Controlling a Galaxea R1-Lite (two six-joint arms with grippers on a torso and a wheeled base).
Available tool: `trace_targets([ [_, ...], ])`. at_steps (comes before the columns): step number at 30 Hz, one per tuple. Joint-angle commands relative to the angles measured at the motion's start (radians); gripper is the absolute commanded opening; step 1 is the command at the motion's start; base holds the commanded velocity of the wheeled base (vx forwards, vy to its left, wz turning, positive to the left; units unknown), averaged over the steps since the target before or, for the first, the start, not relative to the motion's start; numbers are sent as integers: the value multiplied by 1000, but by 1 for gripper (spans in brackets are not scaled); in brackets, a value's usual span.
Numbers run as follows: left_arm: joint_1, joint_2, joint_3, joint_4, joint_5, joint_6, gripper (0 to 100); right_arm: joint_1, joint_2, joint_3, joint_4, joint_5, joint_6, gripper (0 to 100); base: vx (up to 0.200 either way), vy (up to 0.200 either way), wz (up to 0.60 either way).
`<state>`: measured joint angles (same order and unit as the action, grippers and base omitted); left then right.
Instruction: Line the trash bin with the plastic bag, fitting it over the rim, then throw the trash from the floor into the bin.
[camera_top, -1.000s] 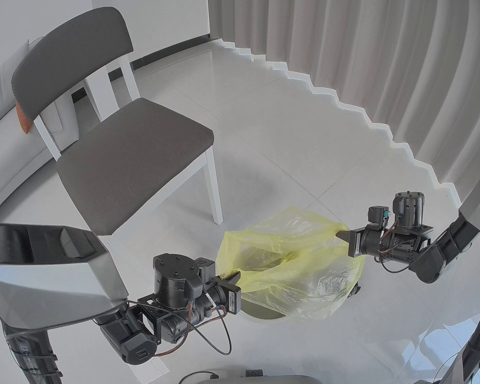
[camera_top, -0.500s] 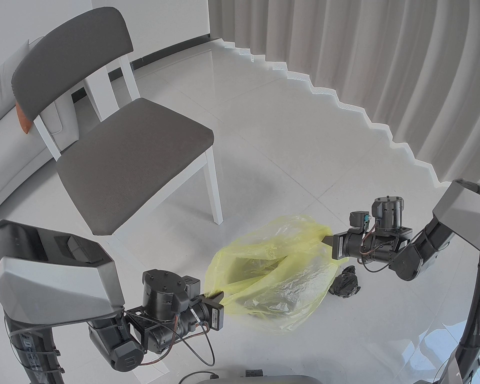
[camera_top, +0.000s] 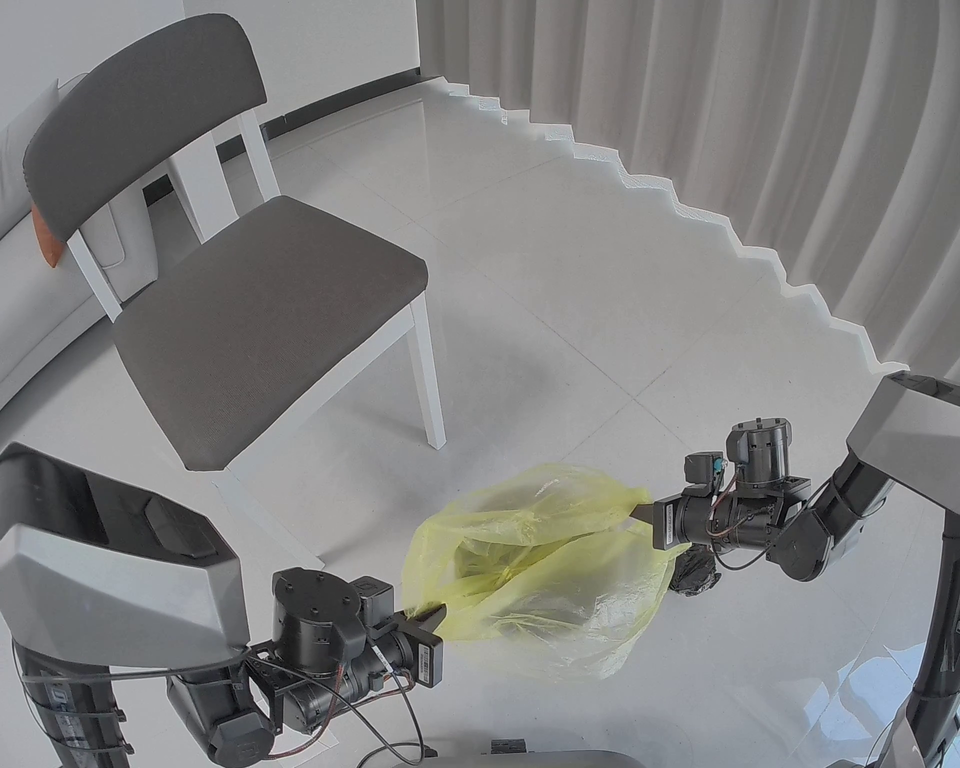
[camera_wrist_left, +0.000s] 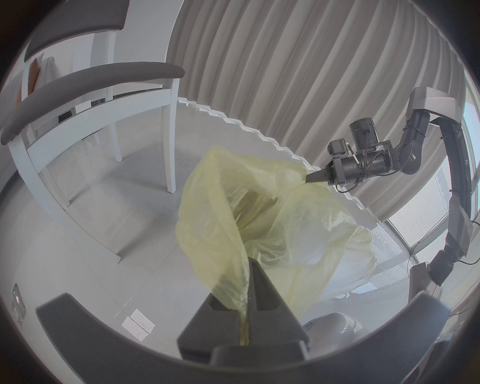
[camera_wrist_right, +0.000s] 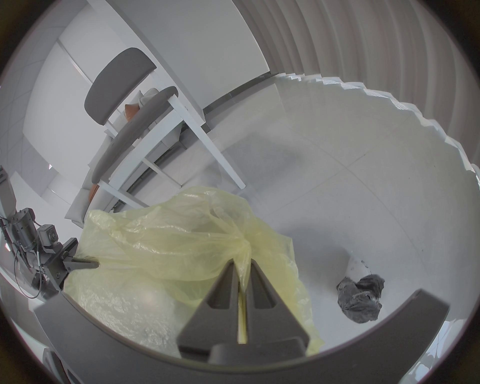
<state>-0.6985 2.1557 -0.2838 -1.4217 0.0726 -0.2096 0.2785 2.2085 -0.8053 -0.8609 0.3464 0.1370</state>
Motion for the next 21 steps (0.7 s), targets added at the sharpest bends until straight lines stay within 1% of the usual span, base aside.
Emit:
trace_targets([
  [1,-18,58,-1,-37,7,-1,0,-1,-1,41,-4,0,-2,0,0,0,0],
  [6,-9,121,-3,-100,10,1,0,-5,13,29,-12,-1,-2,0,0,0,0],
  [10,-6,167,-6,-148,15,2,0,-16,59,-17,-10,-1,-5,0,0,0,0],
  [14,-3,208,-61,-149,42,6,0,-41,96,-60,-6,0,-7,0,0,0,0],
  [16,14,213,-84,-148,41,12,0,-53,102,-69,-3,0,-8,0,0,0,0],
  [18,37,217,-89,-144,33,18,0,-62,109,-71,-3,0,-11,0,0,0,0],
  [21,40,233,-77,-148,32,18,0,-76,119,-71,-3,0,-24,0,0,0,0],
])
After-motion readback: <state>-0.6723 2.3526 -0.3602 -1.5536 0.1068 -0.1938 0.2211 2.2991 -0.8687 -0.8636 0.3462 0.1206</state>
